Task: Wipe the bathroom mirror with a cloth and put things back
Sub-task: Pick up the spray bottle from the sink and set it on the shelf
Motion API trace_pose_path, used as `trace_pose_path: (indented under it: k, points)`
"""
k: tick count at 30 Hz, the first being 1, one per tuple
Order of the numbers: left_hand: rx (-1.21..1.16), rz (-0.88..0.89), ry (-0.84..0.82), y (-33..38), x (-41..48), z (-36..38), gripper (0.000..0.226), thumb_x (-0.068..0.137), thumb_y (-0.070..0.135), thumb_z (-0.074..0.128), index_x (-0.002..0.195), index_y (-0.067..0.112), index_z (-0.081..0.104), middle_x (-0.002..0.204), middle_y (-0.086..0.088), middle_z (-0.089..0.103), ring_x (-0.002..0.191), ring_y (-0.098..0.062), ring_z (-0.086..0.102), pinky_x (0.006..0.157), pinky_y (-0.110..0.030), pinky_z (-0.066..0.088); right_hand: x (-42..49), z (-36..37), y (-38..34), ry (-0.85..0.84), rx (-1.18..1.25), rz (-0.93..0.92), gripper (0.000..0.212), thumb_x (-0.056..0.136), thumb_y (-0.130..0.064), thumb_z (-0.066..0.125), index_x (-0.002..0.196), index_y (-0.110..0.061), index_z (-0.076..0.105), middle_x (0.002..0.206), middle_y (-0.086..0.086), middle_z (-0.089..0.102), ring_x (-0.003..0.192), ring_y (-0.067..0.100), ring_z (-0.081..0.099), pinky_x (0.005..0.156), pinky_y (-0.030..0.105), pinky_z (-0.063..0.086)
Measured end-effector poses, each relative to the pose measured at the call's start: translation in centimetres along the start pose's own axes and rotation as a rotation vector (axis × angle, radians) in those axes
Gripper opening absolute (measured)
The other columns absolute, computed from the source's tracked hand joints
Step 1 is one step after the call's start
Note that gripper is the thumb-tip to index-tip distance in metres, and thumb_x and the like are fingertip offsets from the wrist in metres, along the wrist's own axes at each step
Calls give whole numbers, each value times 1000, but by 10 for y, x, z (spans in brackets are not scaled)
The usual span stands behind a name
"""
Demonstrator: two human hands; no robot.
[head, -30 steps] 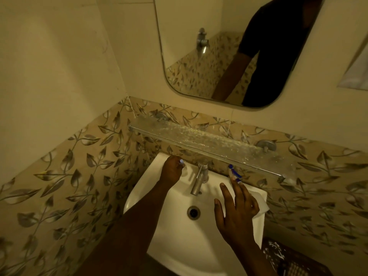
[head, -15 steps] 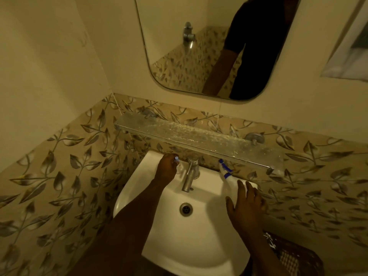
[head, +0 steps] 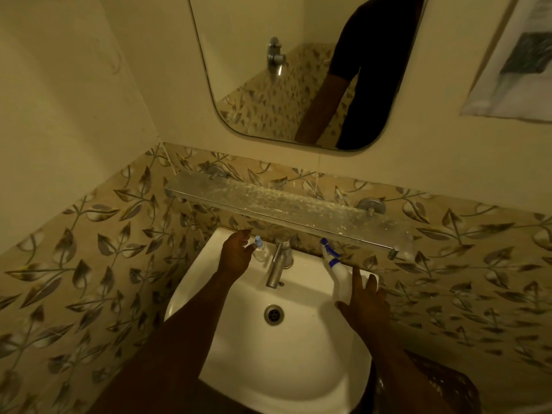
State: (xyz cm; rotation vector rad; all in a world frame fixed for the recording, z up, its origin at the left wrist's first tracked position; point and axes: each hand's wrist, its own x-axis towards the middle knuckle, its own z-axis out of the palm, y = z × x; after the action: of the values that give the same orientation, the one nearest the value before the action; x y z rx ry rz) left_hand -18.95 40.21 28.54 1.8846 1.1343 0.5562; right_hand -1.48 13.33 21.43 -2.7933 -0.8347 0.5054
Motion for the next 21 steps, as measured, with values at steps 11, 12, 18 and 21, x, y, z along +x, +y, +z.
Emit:
trace_pose_path:
  k: [11, 12, 18, 21]
  points:
    - [-351, -145, 328, -6, -96, 47, 26, 106, 23, 60, 126, 10, 69, 111, -10, 75, 100, -28, 71, 91, -44, 60, -19, 17, 13, 89, 179, -50, 102, 94, -62, 75, 173, -28, 21, 176, 12, 23, 157, 40, 33, 123, 58, 43]
    - [-359, -137, 317, -5, -104, 54, 25, 106, 23, 59, 126, 10, 69, 110, -8, 74, 99, -27, 71, 90, -44, 61, -22, 20, 14, 90, 193, -53, 103, 94, -63, 75, 173, -27, 21, 177, 12, 22, 158, 40, 31, 124, 59, 40]
    - [-475, -166, 252, 16, -131, 81, 13, 107, 21, 59, 114, 17, 70, 96, -1, 74, 75, -19, 69, 66, -24, 54, -47, 38, 18, 121, 283, -107, 104, 92, -63, 78, 173, -24, 25, 178, 13, 23, 161, 38, 29, 128, 57, 34]
    - [-520, -209, 195, 27, -133, 85, 19, 106, 21, 61, 121, 14, 70, 104, -4, 74, 81, -17, 68, 69, -25, 53, -60, 42, 15, 155, 417, -154, 104, 89, -60, 82, 171, -22, 31, 175, 10, 30, 159, 35, 34, 127, 56, 37]
